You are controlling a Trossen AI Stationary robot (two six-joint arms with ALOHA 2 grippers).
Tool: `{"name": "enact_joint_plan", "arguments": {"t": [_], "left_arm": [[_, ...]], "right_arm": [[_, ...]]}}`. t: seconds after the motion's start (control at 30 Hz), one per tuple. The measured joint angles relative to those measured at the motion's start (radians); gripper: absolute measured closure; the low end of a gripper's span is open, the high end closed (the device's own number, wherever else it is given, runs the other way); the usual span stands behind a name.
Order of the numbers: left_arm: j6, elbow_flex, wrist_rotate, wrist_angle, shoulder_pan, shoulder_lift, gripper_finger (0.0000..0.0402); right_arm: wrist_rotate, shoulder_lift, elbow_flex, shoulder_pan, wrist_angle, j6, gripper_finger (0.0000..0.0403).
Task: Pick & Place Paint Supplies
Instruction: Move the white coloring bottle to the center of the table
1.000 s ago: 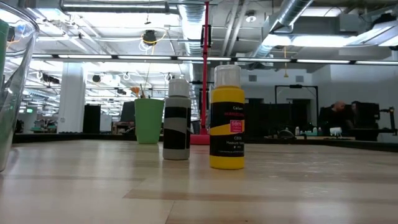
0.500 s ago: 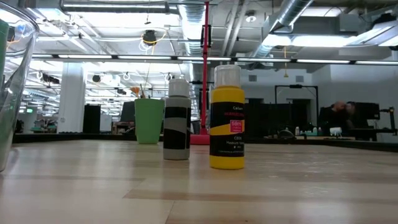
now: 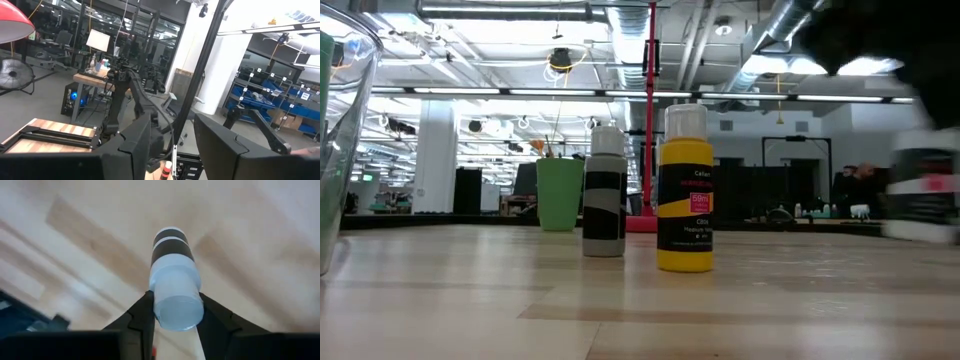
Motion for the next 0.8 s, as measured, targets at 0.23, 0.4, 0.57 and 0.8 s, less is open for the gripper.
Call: {"name": "enact_joint_plan", "arguments": {"t": [0.23,0.4,0.57,0.8], "left_arm": [[0.0,0.0,0.0,0.0,0.0,0.0,0.0261],[0.0,0.0,0.0,0.0,0.0,0.0,0.0261],[0.0,0.0,-0.001,0.0,0.0,0.0,0.0261],[0.0,0.0,-0.005,0.0,0.0,0.0,0.0261]], "right_arm": [[0.023,0.182,0.2,-0.149,-0.01,-0.294,0.0295],[0.029,0.329,0.399,-0.182,-0.103,-0.432,0.0295],[0.029,0.442,0.538,-0.178,-0.209,-0.509,0.0295],[0.019,0.515,0.615,-0.162,-0.245,-0.521,0.0295]]}}
